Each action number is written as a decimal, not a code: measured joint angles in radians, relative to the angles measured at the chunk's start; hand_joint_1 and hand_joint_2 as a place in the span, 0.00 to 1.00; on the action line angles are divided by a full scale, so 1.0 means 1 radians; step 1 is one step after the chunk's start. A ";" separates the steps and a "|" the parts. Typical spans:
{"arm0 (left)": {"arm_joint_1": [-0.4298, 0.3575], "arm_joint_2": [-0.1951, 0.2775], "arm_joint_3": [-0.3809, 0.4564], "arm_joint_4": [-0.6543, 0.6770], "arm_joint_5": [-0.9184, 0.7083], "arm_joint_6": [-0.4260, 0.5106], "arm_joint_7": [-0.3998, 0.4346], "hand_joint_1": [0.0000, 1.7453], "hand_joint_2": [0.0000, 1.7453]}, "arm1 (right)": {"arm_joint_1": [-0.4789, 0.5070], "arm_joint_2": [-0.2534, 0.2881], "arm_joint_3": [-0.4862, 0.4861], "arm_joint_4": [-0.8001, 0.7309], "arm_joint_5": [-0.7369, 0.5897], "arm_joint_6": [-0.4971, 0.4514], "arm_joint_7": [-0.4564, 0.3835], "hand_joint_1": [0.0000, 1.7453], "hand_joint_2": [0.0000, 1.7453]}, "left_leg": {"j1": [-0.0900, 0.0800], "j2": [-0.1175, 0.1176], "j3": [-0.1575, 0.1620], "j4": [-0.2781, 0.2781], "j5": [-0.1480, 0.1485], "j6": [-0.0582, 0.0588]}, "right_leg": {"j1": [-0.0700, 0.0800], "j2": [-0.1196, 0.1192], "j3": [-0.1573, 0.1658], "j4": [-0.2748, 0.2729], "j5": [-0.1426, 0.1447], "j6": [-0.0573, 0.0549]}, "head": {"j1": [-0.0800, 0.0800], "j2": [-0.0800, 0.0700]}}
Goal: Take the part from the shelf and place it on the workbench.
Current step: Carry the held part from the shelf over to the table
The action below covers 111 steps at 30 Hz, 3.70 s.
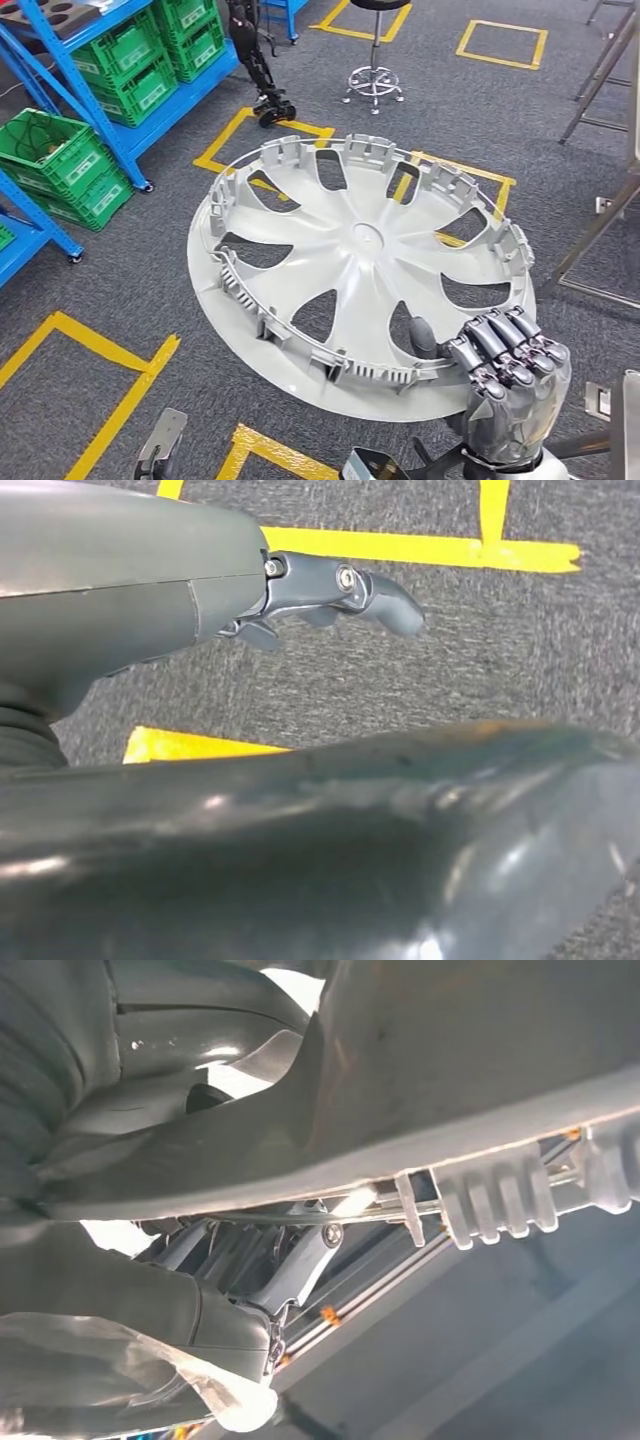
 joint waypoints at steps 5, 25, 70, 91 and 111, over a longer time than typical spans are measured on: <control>0.005 0.003 0.001 0.000 -0.005 -0.003 0.001 0.00 0.00 | 0.001 0.000 0.000 0.000 0.000 0.000 0.004 1.00 1.00 | -0.002 -0.042 0.015 -0.071 0.095 0.021 | 0.007 0.064 0.003 0.003 0.000 -0.002 | 0.000 0.000; 0.003 0.007 0.002 0.000 -0.021 -0.012 0.002 0.00 0.00 | -0.006 0.000 0.000 0.001 0.000 0.000 0.014 1.00 1.00 | -0.008 0.083 0.088 -0.218 0.121 0.015 | 0.004 -0.057 -0.005 0.006 -0.007 0.025 | 0.006 0.000; -0.003 0.016 0.003 0.001 -0.050 -0.026 0.021 0.00 0.00 | -0.020 0.000 -0.013 0.006 0.000 0.000 -0.046 1.00 1.00 | 0.001 -0.010 0.045 -0.200 0.152 0.012 | -0.019 -0.001 0.002 0.023 -0.020 0.047 | 0.003 0.000; -0.007 0.011 0.003 0.002 -0.051 -0.027 0.022 0.00 0.00 | -0.020 0.000 -0.018 0.006 0.000 0.000 -0.053 1.00 1.00 | -0.019 -0.007 0.066 -0.221 0.147 0.061 | 0.002 -0.002 -0.121 0.235 -0.131 0.049 | 0.002 0.000; -0.005 0.003 0.005 0.006 -0.045 -0.027 0.038 0.00 0.00 | -0.025 0.000 -0.019 0.012 0.000 0.000 -0.055 1.00 1.00 | -0.016 -0.013 0.038 -0.066 0.094 0.017 | 0.006 -0.012 0.012 -0.007 -0.011 -0.002 | -0.004 0.000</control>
